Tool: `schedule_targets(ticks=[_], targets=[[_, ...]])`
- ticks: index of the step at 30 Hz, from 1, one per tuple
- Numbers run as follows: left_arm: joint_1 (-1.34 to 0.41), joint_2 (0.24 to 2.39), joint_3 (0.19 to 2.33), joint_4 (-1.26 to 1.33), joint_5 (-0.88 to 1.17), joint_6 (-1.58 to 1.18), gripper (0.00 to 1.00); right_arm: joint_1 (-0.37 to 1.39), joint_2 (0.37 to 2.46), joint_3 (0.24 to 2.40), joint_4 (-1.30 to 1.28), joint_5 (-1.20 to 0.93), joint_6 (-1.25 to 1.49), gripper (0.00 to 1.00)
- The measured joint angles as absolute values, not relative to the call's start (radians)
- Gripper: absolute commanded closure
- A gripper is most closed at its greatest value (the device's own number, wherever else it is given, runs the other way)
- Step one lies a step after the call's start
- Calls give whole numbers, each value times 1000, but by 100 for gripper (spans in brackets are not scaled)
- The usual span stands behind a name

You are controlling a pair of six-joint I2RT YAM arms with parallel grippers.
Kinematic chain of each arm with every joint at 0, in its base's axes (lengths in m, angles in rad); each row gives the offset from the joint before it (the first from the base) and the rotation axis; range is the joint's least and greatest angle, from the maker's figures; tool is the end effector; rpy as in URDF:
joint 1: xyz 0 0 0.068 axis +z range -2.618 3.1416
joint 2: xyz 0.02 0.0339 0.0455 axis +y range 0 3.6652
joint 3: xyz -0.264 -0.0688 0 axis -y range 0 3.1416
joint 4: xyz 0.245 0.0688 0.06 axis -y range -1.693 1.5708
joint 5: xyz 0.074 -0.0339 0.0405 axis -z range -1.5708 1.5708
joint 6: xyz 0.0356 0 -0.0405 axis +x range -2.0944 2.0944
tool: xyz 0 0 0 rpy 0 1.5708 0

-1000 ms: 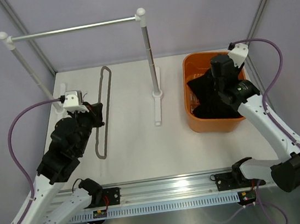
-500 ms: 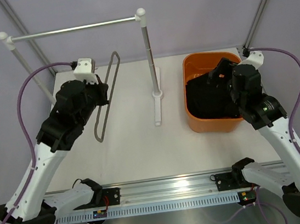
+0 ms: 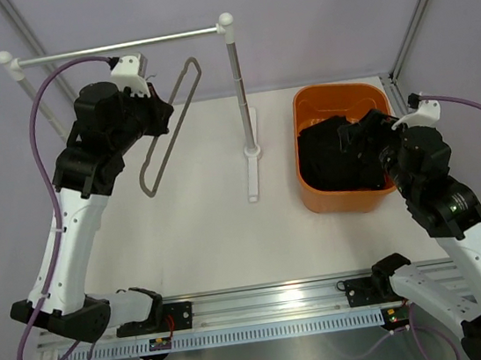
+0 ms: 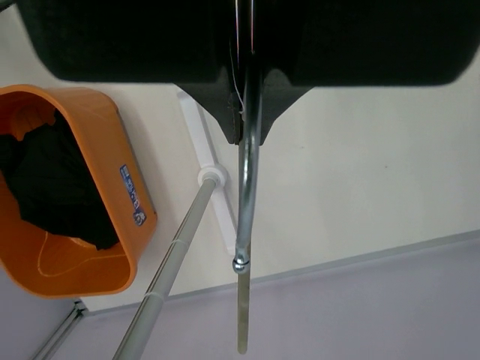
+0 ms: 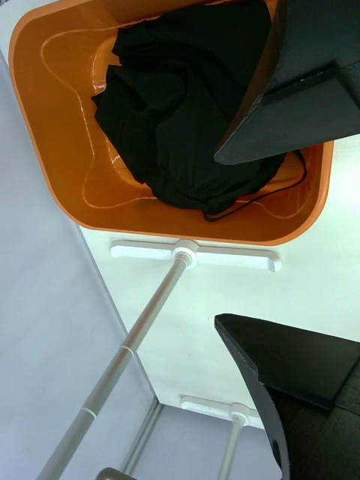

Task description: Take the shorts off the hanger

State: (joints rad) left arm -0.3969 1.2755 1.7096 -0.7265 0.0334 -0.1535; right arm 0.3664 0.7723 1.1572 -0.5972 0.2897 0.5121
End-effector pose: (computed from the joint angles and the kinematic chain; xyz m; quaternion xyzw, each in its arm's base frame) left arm 0.2256 -0.0959 0.4920 0.1073 0.7953 -0.1750 0.5704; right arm 0.1354 0.0411 0.4225 0.1465 0.7613 0.1627 0.6104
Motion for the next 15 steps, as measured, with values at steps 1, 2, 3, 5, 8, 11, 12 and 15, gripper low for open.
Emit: schedule_targets(ticks=[1,2,3,5,8,11,12,15], targets=[[-393,1286,1729,-728,44,-151,100,366,765,1155,-597,282,513,10],[-391,1301,1758,-730,56,-148,100,366,760,1153,-597,274,513,10],[-390,1316,1783,-729,62,-145,100,366,756,1151,-597,267,513,10],[-388,1341,1825,-731,69,-139,100,366,753,1145,-597,257,513,10],[-386,1393,1899,-732,67,-136,100,366,749,1139,-599,239,513,10],[-382,1440,1938,-722,52,-138,100,366,745,1138,-603,220,513,10],[-381,1453,1939,-712,46,-140,100,366,742,1138,-604,215,513,10],[-380,1489,1936,-697,20,-148,100,366,730,1138,-609,213,513,10]])
